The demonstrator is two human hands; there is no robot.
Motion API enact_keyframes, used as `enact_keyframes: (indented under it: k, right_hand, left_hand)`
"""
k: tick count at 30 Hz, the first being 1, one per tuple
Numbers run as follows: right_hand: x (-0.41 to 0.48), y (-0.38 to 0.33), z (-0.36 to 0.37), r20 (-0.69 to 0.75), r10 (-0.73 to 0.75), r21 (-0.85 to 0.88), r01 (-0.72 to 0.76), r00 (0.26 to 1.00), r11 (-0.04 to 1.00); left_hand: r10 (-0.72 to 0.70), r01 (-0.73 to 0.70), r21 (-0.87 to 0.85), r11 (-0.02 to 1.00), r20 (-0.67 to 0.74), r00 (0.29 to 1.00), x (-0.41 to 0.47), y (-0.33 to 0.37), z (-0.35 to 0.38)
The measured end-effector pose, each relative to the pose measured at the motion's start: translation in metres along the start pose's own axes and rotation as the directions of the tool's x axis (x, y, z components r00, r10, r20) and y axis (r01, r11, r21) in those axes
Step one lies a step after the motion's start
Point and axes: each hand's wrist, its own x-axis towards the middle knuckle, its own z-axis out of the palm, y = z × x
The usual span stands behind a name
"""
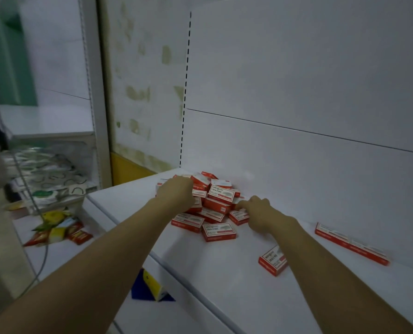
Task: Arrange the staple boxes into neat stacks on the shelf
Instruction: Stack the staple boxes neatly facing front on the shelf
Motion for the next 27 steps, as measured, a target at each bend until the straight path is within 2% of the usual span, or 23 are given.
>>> enact_keyframes:
  k: [7, 10, 13, 15, 20, 24, 27]
  right_hand:
    - [-0.012, 0.031, -0.006, 0.104, 0.072, 0.072, -0.079, 0.992, 0.994]
    - [-0.027, 0.048, -0.008, 0.086, 0.11, 0.104, -0.119, 0.99, 0.987]
    - [-0.047, 0.068, -0.013, 0.005, 0.166, 0.1, -0.165, 0.986, 0.981]
    - [-0.061, 0.081, -0.018, -0.074, 0.206, 0.156, -0.193, 0.976, 0.969]
    - [-0.097, 0.11, -0.022, -0.296, 0.306, 0.285, -0.222, 0.905, 0.932]
    - [-0.122, 0.13, -0.018, -0.415, 0.381, 0.367, -0.231, 0.827, 0.901]
    - [-0.137, 0.142, -0.011, -0.484, 0.427, 0.403, -0.238, 0.764, 0.884]
  left_hand:
    - [0.109, -0.109, -0.021, 0.994, -0.009, 0.994, 0.007, 0.031, 0.004]
    - [0.184, -0.183, -0.023, 0.983, 0.003, 0.983, 0.011, 0.054, 0.009]
    - [0.275, -0.273, -0.06, 0.96, 0.015, 0.961, 0.013, 0.084, 0.017]
    - [0.334, -0.331, -0.084, 0.94, 0.027, 0.942, 0.012, 0.105, 0.025]
    - [0.482, -0.46, -0.227, 0.859, 0.051, 0.875, 0.003, 0.167, 0.045]
    - [0.583, -0.556, -0.371, 0.744, -0.047, 0.811, -0.011, 0.211, 0.058]
    - [0.577, -0.559, -0.49, 0.669, -0.133, 0.806, -0.021, 0.237, 0.067]
